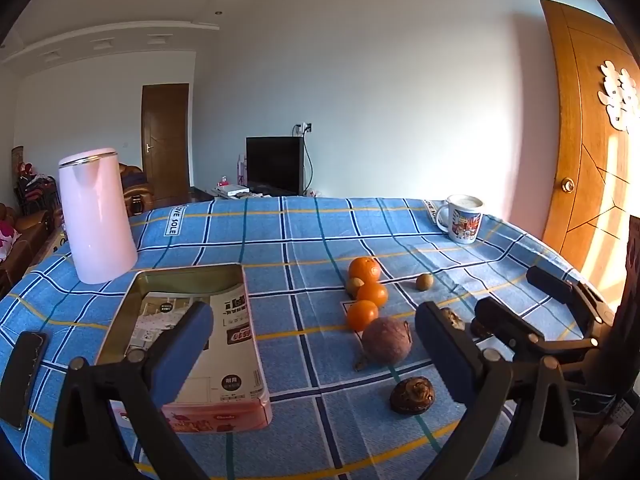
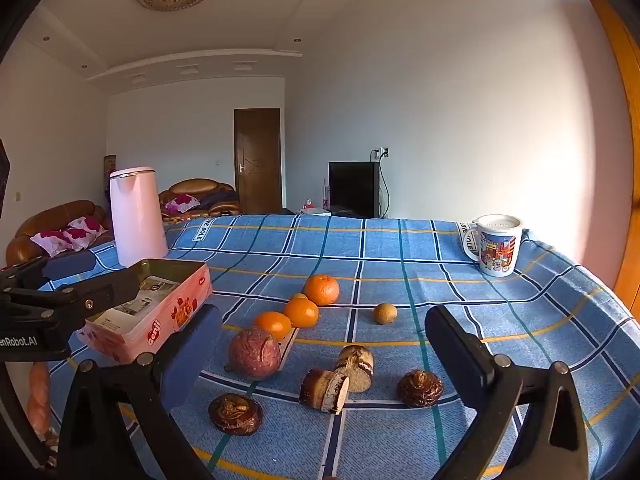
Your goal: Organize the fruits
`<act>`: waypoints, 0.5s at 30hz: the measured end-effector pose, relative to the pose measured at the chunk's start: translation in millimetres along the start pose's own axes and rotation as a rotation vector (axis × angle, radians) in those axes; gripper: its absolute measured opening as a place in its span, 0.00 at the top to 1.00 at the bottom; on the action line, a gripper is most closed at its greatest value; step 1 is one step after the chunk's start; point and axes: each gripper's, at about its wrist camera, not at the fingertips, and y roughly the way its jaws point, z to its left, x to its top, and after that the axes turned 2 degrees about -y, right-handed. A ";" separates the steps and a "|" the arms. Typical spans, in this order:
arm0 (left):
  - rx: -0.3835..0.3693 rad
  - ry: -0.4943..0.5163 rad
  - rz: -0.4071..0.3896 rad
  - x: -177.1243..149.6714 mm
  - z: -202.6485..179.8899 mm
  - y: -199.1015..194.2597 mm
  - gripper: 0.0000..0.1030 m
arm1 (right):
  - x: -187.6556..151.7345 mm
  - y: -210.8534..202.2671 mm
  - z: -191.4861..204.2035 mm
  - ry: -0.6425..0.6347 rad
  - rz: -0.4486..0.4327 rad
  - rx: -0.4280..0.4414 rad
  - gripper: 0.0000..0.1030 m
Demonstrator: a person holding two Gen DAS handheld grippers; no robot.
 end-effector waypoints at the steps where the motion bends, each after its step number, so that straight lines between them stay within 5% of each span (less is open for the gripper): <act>1: 0.001 0.001 0.000 -0.1 -0.2 -0.3 0.00 | -0.3 -0.6 0.3 0.000 -0.001 0.001 0.01; 15: 0.000 0.000 0.006 0.4 -2.2 -0.2 0.00 | -1.1 -0.4 1.4 0.003 0.006 0.007 0.01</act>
